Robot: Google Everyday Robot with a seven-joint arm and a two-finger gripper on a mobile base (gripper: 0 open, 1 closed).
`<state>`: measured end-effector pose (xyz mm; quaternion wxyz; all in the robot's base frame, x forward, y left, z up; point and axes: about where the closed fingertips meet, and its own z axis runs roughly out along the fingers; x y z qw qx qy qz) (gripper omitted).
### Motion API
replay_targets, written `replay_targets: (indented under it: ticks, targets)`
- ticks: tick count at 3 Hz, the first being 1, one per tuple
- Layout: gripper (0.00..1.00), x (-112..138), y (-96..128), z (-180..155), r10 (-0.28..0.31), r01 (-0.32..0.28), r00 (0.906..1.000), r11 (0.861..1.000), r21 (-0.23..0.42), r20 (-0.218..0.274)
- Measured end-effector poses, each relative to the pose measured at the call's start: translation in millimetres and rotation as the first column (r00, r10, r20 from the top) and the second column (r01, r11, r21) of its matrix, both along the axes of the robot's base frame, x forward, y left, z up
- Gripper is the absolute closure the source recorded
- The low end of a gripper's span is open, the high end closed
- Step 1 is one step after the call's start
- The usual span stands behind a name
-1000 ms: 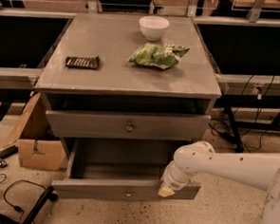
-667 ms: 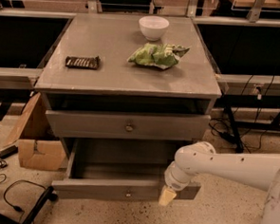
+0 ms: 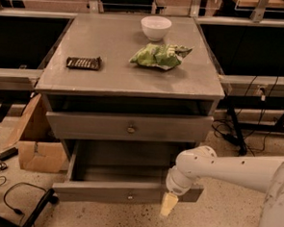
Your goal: Open middle drawer
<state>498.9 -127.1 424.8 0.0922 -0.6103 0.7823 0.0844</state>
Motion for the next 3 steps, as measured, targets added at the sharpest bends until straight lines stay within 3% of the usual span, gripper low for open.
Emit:
replay_targets:
  ticks: [1,3]
  targets:
    - [0.19,-38.6,-1.2,-20.1,-0.01,0.009,0.997,1.0,-0.009,-0.076]
    - [0.65,-50.7,0.4,-14.3,-0.004,0.002,0.9948,1.0,-0.021,-0.102]
